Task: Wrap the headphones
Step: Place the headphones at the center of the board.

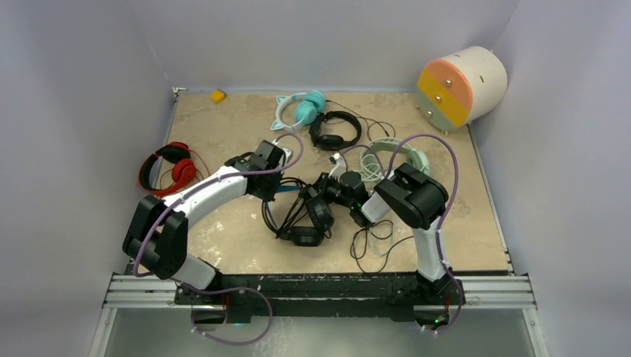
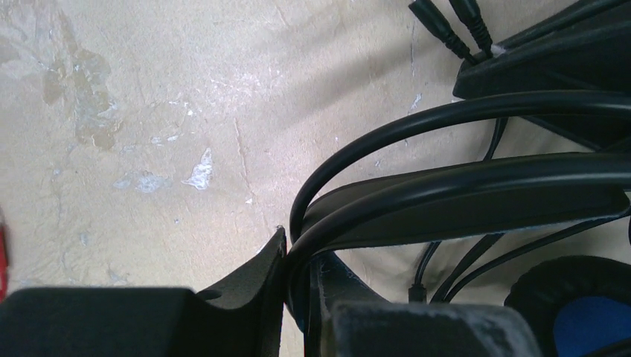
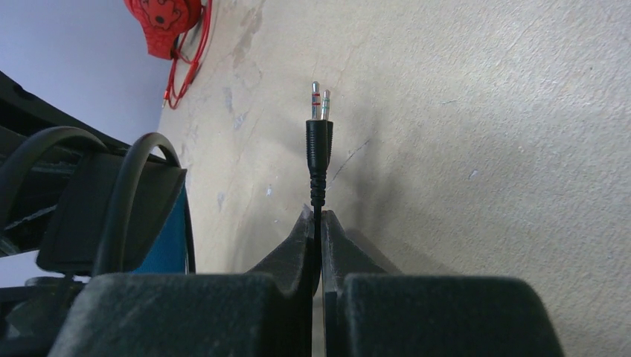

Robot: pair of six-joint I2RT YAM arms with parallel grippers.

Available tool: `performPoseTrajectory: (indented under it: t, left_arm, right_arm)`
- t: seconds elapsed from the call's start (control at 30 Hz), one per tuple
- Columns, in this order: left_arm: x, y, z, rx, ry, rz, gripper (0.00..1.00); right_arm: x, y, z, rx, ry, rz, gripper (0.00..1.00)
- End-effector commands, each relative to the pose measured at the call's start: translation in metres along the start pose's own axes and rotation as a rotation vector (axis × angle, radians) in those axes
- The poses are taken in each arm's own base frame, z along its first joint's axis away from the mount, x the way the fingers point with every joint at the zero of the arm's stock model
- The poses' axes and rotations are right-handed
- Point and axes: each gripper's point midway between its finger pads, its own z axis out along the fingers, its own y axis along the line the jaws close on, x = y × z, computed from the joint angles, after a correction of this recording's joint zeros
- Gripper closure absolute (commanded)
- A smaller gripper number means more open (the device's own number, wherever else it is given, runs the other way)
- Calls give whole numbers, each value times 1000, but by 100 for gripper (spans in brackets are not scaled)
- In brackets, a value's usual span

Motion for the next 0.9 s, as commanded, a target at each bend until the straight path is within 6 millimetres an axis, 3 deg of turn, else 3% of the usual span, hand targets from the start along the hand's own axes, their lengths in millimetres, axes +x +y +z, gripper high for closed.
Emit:
performPoseTrajectory:
  t: [0.0,0.2,0.47,0.6,0.87]
  left_arm:
    - [12,11,1,-84,18,96,100]
    - [15,11,1,-109,21,122,100]
    - [30,16,15,-160,146,109,100]
    - [38,16,24,-171,201,105,100]
    - [27,18,21,-192,180,108,100]
  right_arm:
    - [-18,35,0,-137,-26,-102,100]
    - [-18,50,-2,-207,9,-188,93]
    - [-19,15,-6,15,30,-133,91]
    - [-24,6,-15,93,14,-166,75]
    - [-28,-5,-24,212,64,-186,72]
